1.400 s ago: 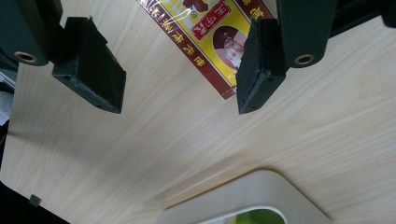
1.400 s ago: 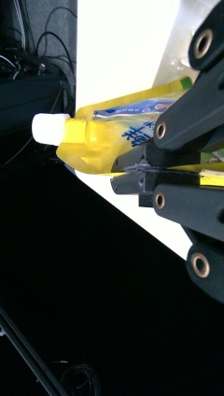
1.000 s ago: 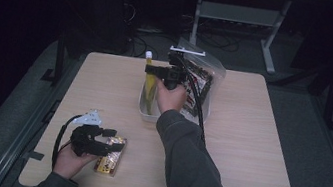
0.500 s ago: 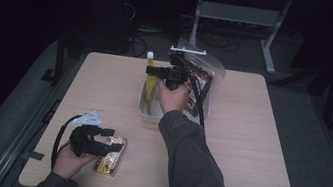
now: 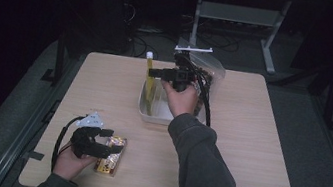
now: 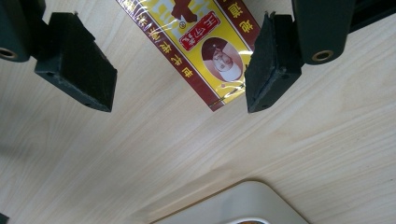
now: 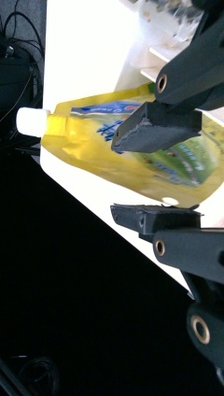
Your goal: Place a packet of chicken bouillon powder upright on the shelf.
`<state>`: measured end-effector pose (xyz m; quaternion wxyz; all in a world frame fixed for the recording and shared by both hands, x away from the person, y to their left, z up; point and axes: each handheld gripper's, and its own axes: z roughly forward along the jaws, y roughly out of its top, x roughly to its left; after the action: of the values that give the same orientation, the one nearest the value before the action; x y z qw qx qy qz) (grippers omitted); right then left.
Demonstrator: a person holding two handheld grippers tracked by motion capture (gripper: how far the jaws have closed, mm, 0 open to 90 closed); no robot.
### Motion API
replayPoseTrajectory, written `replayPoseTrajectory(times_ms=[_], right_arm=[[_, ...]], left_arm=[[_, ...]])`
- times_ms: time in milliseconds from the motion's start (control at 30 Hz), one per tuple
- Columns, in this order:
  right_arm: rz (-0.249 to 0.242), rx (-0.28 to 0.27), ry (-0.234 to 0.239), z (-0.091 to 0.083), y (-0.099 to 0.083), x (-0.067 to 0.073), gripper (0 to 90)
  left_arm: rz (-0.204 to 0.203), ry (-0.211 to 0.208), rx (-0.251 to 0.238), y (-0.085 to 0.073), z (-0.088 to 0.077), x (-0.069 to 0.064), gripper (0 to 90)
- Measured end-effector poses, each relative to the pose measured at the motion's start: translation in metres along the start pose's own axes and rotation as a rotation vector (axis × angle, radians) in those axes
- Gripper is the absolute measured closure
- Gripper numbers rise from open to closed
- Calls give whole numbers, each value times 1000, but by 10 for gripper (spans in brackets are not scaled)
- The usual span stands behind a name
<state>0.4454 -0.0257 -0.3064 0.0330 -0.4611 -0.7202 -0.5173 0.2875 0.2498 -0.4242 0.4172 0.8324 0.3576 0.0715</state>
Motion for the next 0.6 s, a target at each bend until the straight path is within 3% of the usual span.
replayPoseTrajectory(times_ms=[600], right_arm=[[3,46,36,-29,-23,-14,562]], left_arm=[[12,60,44,-6,6,-12,227]])
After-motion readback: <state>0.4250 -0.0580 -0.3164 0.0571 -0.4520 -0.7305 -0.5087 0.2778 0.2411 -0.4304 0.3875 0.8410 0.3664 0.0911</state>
